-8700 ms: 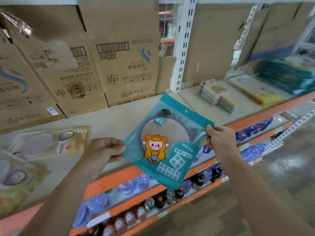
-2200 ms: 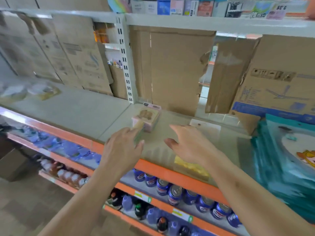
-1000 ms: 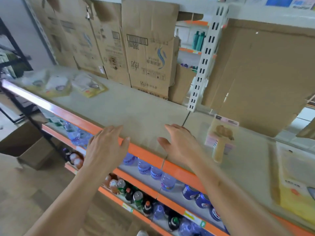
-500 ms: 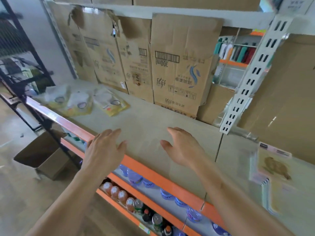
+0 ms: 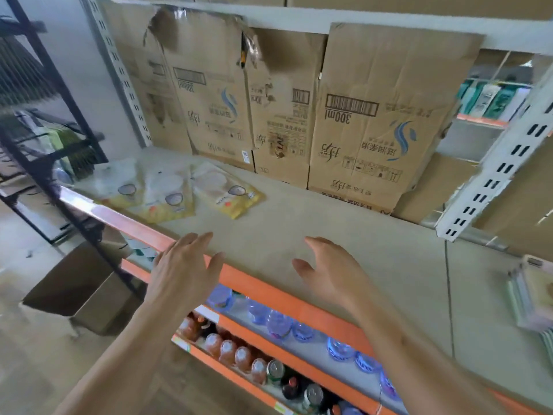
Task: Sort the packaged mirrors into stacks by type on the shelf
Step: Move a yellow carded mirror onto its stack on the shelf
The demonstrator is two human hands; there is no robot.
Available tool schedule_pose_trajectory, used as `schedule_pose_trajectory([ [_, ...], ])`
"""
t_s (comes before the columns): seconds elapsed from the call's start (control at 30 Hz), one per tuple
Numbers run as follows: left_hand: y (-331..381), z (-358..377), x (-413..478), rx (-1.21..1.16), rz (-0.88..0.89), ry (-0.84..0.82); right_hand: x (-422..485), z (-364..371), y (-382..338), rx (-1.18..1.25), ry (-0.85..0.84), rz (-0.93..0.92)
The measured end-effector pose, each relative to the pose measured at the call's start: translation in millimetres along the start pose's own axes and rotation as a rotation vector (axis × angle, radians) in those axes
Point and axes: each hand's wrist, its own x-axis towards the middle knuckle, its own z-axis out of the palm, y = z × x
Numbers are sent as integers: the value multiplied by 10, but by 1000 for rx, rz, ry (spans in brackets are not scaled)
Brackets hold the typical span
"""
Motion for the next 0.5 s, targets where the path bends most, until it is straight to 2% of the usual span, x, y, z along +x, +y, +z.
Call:
schedule_pose_trajectory([
  [0.5,-1127,-244,467,-12,93,-27,306,562,-980,25,57,96],
])
